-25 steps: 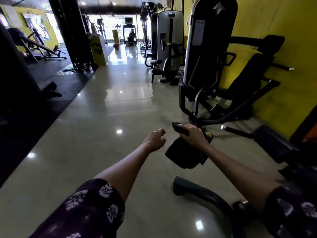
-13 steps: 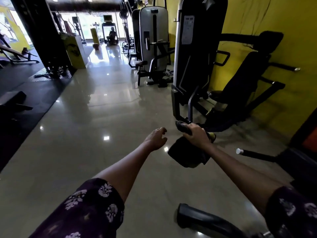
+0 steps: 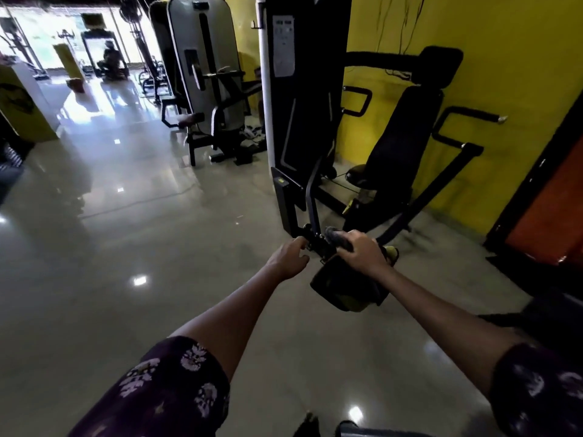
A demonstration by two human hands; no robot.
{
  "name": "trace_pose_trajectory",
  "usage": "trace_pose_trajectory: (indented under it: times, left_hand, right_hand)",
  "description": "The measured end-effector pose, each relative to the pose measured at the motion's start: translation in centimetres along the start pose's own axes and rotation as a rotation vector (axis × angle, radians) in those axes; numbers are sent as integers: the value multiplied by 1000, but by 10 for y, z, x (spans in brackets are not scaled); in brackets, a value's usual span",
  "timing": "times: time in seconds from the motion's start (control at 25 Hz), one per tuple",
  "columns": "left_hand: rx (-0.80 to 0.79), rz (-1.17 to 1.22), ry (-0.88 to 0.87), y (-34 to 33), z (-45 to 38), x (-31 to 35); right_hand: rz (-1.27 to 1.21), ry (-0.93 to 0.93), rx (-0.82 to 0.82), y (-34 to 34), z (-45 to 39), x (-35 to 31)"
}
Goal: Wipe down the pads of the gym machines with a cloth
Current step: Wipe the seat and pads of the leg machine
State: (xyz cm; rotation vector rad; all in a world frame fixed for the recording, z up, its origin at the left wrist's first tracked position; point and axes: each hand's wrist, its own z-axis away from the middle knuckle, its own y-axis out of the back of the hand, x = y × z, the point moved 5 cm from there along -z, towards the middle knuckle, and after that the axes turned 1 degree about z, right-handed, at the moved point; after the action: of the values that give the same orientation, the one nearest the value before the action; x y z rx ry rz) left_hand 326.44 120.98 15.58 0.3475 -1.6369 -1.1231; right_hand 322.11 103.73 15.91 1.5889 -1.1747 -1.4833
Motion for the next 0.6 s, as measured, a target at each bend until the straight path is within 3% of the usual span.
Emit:
trace_pose_trajectory:
  times: [0.24, 0.6]
  left_hand:
    - [-81, -46, -82, -2, -135, -5]
    - [-273, -75, -245, -46, -315, 40]
  right_hand:
    - [-31, -119, 94, 5, -101, 49]
    - [46, -325, 93, 24, -200, 163]
